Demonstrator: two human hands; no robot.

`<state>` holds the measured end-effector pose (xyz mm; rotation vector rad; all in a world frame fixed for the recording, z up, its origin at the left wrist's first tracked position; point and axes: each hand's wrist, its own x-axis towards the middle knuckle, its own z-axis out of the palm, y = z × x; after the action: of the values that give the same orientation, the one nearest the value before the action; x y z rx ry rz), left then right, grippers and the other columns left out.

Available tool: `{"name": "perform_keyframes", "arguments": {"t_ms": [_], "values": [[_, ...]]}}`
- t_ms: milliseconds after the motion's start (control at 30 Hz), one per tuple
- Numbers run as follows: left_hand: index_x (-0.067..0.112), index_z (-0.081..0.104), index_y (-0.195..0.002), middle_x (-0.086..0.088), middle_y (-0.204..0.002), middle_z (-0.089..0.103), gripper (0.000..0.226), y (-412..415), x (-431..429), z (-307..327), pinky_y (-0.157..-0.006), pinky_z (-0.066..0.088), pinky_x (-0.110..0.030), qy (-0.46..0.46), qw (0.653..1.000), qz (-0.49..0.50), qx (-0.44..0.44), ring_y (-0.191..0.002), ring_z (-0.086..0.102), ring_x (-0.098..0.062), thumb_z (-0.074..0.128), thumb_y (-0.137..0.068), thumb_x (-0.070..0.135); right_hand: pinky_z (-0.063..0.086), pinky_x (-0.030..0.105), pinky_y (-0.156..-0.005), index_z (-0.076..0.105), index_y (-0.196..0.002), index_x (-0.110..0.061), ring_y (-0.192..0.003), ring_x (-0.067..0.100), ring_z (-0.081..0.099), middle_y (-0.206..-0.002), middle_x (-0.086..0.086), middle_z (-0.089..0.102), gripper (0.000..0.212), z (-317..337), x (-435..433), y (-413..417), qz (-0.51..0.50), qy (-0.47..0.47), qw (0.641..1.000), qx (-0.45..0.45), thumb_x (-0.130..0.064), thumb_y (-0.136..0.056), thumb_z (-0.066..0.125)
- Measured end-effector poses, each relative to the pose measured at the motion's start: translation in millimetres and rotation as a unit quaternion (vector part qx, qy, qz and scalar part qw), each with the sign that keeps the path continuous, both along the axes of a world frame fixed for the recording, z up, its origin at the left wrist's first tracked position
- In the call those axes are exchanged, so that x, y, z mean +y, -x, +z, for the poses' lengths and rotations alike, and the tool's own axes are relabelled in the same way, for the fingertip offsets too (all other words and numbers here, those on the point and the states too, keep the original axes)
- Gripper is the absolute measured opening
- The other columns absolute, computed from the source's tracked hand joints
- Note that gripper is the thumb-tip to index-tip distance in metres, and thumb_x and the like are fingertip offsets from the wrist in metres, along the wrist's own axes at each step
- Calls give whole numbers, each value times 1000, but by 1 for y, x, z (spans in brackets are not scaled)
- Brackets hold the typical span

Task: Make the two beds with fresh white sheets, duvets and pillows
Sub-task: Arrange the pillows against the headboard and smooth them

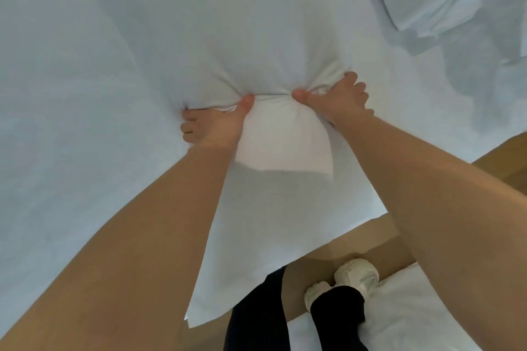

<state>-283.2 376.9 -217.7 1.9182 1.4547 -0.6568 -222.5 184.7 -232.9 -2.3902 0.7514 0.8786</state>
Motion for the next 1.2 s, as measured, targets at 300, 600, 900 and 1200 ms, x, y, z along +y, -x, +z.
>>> {"name": "perform_keyframes", "arguments": {"t_ms": [300,600,900,1200], "values": [[14,52,-131,-3,-125,62,78,20,28,-26,-92,44,-28,-7,986,-68,-151,-116,58,-25,78,-71,56,40,29,-90,49,-133,-16,-119,23,56,-129,1,59,82,-8,12,18,50,-29,995,-79,-61,-70,77],[17,61,-91,0,-89,63,31,124,-3,107,-72,41,-27,26,983,-123,-135,-85,58,-21,64,-86,48,55,40,-80,64,-100,-20,-89,23,64,-95,-3,67,55,134,-46,150,-23,-30,999,-30,-68,-72,67],[13,63,-104,-8,-101,66,47,186,-71,273,-81,48,-36,98,951,-273,-105,-98,61,-30,56,-87,57,54,40,-84,61,-103,-16,-90,24,63,-96,-1,65,57,315,-124,300,-247,-52,968,-8,-64,-73,72],[13,60,-96,-8,-94,65,44,169,-214,379,-78,44,-37,141,840,-496,-171,-93,59,-31,53,-86,56,51,26,-63,62,-88,-21,-76,8,62,-84,-8,66,43,424,-222,397,-471,-66,868,-141,-57,-70,78]]}}
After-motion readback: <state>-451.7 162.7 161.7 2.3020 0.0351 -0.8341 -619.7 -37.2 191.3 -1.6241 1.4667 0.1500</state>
